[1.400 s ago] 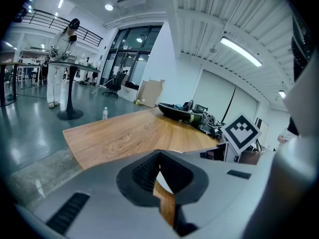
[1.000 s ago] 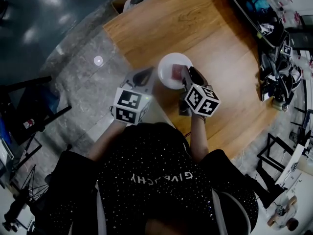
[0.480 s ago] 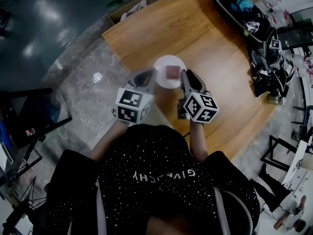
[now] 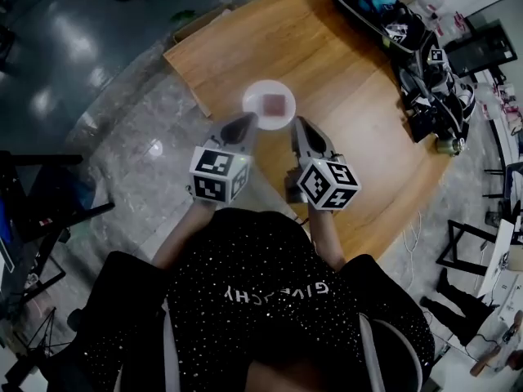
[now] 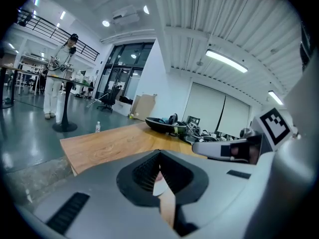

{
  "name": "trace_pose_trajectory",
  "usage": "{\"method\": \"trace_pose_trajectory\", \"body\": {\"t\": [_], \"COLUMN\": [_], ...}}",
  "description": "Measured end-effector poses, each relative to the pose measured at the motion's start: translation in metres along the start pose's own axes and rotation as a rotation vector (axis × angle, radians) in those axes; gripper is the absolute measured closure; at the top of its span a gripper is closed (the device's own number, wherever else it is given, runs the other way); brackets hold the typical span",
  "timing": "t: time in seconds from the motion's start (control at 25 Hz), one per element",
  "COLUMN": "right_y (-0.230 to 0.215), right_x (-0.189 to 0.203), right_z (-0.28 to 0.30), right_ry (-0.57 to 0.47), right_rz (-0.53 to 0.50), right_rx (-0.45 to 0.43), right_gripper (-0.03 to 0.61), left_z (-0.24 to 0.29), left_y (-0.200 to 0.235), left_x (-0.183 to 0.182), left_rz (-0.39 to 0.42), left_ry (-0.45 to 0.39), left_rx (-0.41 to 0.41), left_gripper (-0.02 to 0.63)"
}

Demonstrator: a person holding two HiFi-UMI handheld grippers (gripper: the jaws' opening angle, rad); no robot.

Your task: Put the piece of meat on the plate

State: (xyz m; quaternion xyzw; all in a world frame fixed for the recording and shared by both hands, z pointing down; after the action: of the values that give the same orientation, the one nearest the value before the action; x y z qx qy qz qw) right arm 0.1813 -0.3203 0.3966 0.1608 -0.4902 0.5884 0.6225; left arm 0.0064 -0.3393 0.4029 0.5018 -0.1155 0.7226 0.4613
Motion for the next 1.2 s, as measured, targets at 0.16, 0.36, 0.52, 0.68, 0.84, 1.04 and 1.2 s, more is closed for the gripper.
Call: {"method": "trace_pose_trajectory", "body": {"t": [0.16,0.36,0.52,0.68,0.84,1.04,1.2], "right_y": [0.011,0.014,0.015,0.014,0.008,-0.004,-0.009], "right_x": [0.008,0.021,0.028,0.031,0.035,0.03,0.021], "right_z": [-0.031,-0.059,-0.076,-0.089,-0.095,-0.094,-0.088], "right_ry": [-0.031,-0.038,-0.059,-0.072,-0.074,-0.078,-0.067], "right_rz": [-0.047,-0.1,-0.108,-0.134,-0.132,-0.135,-0.135], "right_rx": [0.018,0.077,0.093,0.104,0.105,0.104,0.096], "right_gripper": [0.566,0.568,0.568,0.568,0.568,0.568,0.568], "left_z": [-0.017,-0.034,-0.043,-0.043,-0.042,-0.033,-0.023], "left_y": [-0.017,-0.035,-0.045,-0.055,-0.061,-0.059,-0.053], "left_x": [0.015,0.032,0.041,0.044,0.044,0.038,0.027], "left_rz": [-0.008,-0.03,-0.025,-0.005,0.007,0.024,0.011], "left_ry": [-0.024,-0.04,-0.042,-0.037,-0.045,-0.049,-0.054], "left_rx": [-0.008,-0.01,-0.02,-0.02,-0.023,-0.036,-0.048], "left_gripper": [0.604,0.603,0.604,0.604,0.604,0.604,0.604]}}
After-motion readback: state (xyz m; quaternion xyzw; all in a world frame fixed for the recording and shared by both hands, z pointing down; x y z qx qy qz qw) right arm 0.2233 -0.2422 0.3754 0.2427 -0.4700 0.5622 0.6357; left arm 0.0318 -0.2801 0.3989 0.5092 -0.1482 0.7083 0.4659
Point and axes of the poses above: the fingertips, and each gripper's own axes: z forward along the fingers, y to its left, x out of its underside, the point moved 8 cm from there along -z, backward along the fingers, and after that the axes turned 11 degrees about y, right-handed, at the moved point
